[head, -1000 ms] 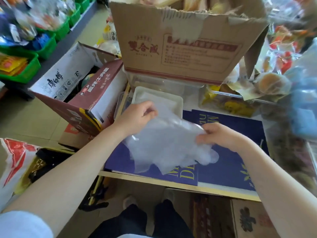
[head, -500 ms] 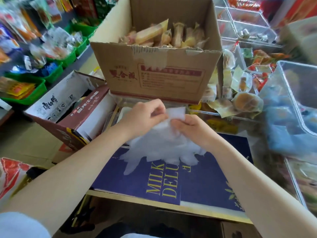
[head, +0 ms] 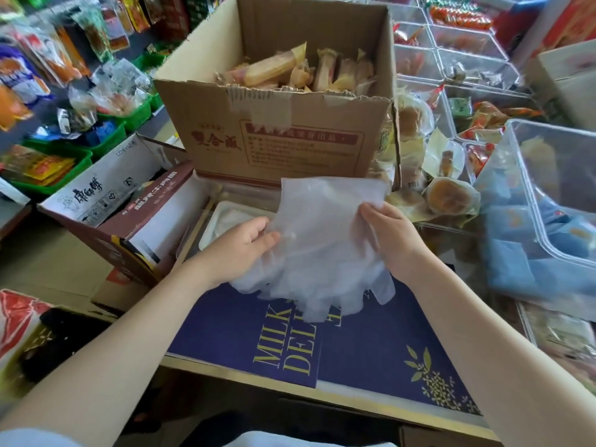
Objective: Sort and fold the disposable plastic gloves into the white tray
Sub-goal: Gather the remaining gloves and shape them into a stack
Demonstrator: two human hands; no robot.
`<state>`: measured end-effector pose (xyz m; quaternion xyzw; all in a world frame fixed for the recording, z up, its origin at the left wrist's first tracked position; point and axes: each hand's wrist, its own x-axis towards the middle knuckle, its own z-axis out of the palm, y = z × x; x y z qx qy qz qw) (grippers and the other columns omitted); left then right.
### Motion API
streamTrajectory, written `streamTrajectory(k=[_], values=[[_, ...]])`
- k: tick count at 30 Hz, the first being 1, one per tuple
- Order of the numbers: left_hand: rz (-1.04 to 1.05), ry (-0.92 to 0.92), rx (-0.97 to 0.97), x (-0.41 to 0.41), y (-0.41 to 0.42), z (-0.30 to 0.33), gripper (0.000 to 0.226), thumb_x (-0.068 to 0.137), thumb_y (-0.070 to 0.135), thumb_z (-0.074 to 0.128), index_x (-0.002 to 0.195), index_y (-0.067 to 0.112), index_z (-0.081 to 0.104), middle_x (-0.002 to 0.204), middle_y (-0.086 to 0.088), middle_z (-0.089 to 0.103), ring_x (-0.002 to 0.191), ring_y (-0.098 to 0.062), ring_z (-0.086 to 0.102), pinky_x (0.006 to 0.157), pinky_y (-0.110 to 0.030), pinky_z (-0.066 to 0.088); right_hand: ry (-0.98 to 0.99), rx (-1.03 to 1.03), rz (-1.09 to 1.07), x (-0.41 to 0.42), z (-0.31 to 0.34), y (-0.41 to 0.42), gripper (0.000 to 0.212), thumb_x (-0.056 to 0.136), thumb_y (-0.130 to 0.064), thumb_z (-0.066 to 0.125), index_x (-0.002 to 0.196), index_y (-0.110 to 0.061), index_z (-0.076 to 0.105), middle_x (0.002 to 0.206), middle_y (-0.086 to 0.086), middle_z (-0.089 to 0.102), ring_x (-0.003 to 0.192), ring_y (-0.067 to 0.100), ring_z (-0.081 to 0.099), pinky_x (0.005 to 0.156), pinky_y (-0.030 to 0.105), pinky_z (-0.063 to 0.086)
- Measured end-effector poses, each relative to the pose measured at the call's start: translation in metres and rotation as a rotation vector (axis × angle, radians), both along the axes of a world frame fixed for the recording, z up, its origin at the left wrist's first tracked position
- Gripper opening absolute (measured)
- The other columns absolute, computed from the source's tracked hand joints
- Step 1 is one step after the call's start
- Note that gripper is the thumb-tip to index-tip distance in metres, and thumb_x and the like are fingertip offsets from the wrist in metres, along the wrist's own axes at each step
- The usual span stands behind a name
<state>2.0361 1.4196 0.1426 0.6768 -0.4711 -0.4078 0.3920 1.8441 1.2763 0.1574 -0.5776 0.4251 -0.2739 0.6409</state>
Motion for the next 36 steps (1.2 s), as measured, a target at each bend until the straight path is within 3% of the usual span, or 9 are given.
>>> streamTrajectory(k=[3, 7, 13, 19, 25, 27, 29, 33, 36], values=[[-0.027, -0.296, 0.051, -0.002, 0.0, 0.0, 0.03, 0.099, 0.031, 0.038, 0.084, 0.011, 0.053, 0.079, -0.006, 0.06, 0.069, -0.007, 0.05, 0.068, -0.021, 0.037, -0.073, 0.056, -0.001, -0.012, 0.0, -0.001, 0.029, 0.098, -0.016, 0.046, 0.071, -0.017, 0.057, 0.056, -0.009, 0.06, 0.055, 0.006, 0.056, 0.061, 0.02, 0.044], [-0.006, -0.36, 0.046, -0.015, -0.01, 0.01, 0.027, 0.097, 0.032, 0.043, 0.077, 0.015, 0.049, 0.07, 0.0, 0.055, 0.066, -0.007, 0.047, 0.066, -0.022, 0.036, -0.073, -0.018, 0.101, -0.016, 0.004, 0.002, 0.03, 0.1, -0.015, 0.041, 0.073, -0.014, 0.054, 0.06, -0.007, 0.059, 0.057, 0.008, 0.055, 0.059, 0.019, 0.044], [0.126, -0.113, -0.135, -0.031, -0.027, 0.012, 0.01, 0.094, 0.025, 0.054, 0.091, 0.032, 0.059, 0.1, 0.007, 0.068, 0.099, -0.012, 0.062, 0.097, -0.039, 0.045, -0.03, -0.072, 0.066, -0.021, 0.009, -0.001, 0.021, 0.097, -0.027, 0.048, 0.081, -0.014, 0.054, 0.071, 0.002, 0.052, 0.065, 0.017, 0.047, 0.06, 0.028, 0.035], [0.151, 0.043, -0.245, -0.03, -0.029, 0.024, 0.012, 0.093, 0.022, 0.055, 0.093, 0.031, 0.062, 0.091, 0.007, 0.073, 0.089, -0.011, 0.067, 0.087, -0.035, 0.051, -0.009, -0.018, 0.391, -0.045, 0.016, 0.005, 0.022, 0.073, -0.024, 0.067, 0.091, -0.011, 0.068, 0.084, 0.004, 0.074, 0.079, 0.019, 0.07, 0.069, 0.028, 0.055], [0.113, -0.299, -0.223, -0.022, -0.028, 0.034, 0.016, 0.091, 0.024, 0.057, 0.081, 0.036, 0.055, 0.056, 0.015, 0.06, 0.051, 0.007, 0.053, 0.057, -0.013, 0.038, 0.06, -0.045, 0.327, -0.042, 0.005, 0.002, 0.006, 0.083, -0.015, 0.065, 0.084, -0.013, 0.07, 0.085, 0.004, 0.074, 0.081, 0.02, 0.07, 0.072, 0.028, 0.055], [0.124, -0.271, -0.221, -0.017, -0.027, 0.033, 0.013, 0.084, 0.042, 0.063, 0.078, 0.031, 0.061, 0.064, 0.008, 0.065, 0.056, 0.004, 0.054, 0.06, -0.017, 0.04, 0.03, -0.002, 0.322, -0.044, 0.005, 0.002, 0.009, 0.082, -0.018, 0.065, 0.085, -0.011, 0.07, 0.085, 0.006, 0.074, 0.079, 0.02, 0.07, 0.071, 0.028, 0.055], [0.073, -0.067, -0.208, -0.011, -0.022, 0.034, 0.043, 0.066, 0.059, 0.07, 0.081, 0.019, 0.065, 0.073, -0.007, 0.068, 0.064, -0.011, 0.057, 0.061, -0.027, 0.042, -0.009, 0.048, 0.288, -0.047, 0.006, 0.002, 0.015, 0.078, -0.022, 0.065, 0.085, -0.009, 0.069, 0.083, 0.007, 0.073, 0.075, 0.02, 0.07, 0.067, 0.027, 0.055], [-0.023, 0.151, -0.149, -0.008, -0.013, 0.038, 0.003, 0.07, 0.025, 0.071, 0.07, 0.022, 0.071, 0.069, 0.008, 0.068, 0.065, -0.001, 0.06, 0.063, -0.013, 0.047, -0.111, 0.167, 0.258, -0.054, 0.007, 0.001, 0.027, 0.077, -0.023, 0.061, 0.095, -0.003, 0.066, 0.084, 0.008, 0.072, 0.074, 0.018, 0.069, 0.066, 0.025, 0.056], [0.242, 0.113, -0.179, -0.007, -0.015, 0.035, 0.02, 0.084, 0.017, 0.064, 0.065, 0.021, 0.068, 0.062, 0.01, 0.064, 0.064, -0.007, 0.055, 0.063, -0.02, 0.043, -0.182, 0.221, 0.296, -0.054, 0.007, 0.004, 0.024, 0.08, -0.02, 0.056, 0.091, -0.003, 0.068, 0.081, 0.009, 0.072, 0.07, 0.017, 0.069, 0.063, 0.025, 0.056]])
